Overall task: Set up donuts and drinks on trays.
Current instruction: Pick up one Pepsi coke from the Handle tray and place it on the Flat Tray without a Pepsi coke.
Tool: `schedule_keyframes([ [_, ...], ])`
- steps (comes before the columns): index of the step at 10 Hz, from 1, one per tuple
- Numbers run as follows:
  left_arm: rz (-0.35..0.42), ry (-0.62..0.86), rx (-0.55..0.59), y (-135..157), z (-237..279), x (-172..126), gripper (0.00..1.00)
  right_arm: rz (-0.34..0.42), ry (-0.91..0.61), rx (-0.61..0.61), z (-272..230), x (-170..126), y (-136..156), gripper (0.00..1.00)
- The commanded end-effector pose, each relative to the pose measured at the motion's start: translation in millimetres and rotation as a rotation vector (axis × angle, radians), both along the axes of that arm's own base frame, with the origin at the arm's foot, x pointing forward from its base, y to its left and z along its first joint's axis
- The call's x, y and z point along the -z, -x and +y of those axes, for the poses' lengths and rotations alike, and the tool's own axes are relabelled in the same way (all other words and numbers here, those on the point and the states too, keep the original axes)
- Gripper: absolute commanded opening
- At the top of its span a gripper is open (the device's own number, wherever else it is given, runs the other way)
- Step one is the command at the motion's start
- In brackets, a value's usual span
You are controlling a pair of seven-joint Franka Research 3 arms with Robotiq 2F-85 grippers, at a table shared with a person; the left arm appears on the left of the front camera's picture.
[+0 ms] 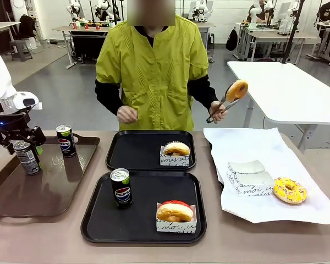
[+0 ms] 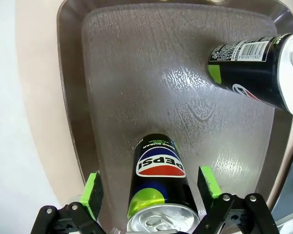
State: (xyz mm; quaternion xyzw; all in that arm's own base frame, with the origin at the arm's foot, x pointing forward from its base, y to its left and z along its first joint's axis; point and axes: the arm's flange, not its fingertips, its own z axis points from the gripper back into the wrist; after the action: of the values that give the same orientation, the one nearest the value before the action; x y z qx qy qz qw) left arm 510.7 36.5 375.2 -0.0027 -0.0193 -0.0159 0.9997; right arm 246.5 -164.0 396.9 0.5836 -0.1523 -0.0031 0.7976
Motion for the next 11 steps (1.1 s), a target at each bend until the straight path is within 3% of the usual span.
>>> schedule_keyframes([
  [1, 0.0, -0.022, 0.027, -1.4, 3.6, 0.2, 1.0, -0.027, -0.02, 0.006, 0.3, -1.1, -3.2, 1.0],
  [3, -0.009, -0.017, 0.023, 3.0, 5.1, -0.1, 1.0, -0.027, -0.02, 0.006, 0.3, -1.1, -3.2, 1.0],
  [4, -0.014, -0.015, 0.026, 1.8, 3.8, -0.5, 0.47, -0.027, -0.02, 0.006, 0.3, -1.1, -3.2, 1.0],
  [5, -0.014, -0.012, 0.032, 0.7, 3.2, -2.6, 0.44, -0.027, -0.02, 0.006, 0.3, -1.1, -3.2, 1.0],
  [6, -0.014, -0.007, 0.037, 1.5, 2.3, -5.4, 0.0, -0.027, -0.02, 0.006, 0.3, -1.1, -3.2, 1.0],
  [8, -0.001, -0.002, 0.023, 8.1, 3.0, -9.8, 0.0, -0.027, -0.02, 0.006, 0.3, -1.1, -3.2, 1.0],
  [9, 0.004, -0.006, 0.024, 7.3, 2.0, -11.4, 0.17, -0.027, -0.02, 0.006, 0.3, -1.1, -3.2, 1.0],
  [11, 0.008, -0.017, 0.02, 7.1, 1.7, -14.4, 0.0, -0.027, -0.02, 0.006, 0.3, -1.1, -3.2, 1.0],
])
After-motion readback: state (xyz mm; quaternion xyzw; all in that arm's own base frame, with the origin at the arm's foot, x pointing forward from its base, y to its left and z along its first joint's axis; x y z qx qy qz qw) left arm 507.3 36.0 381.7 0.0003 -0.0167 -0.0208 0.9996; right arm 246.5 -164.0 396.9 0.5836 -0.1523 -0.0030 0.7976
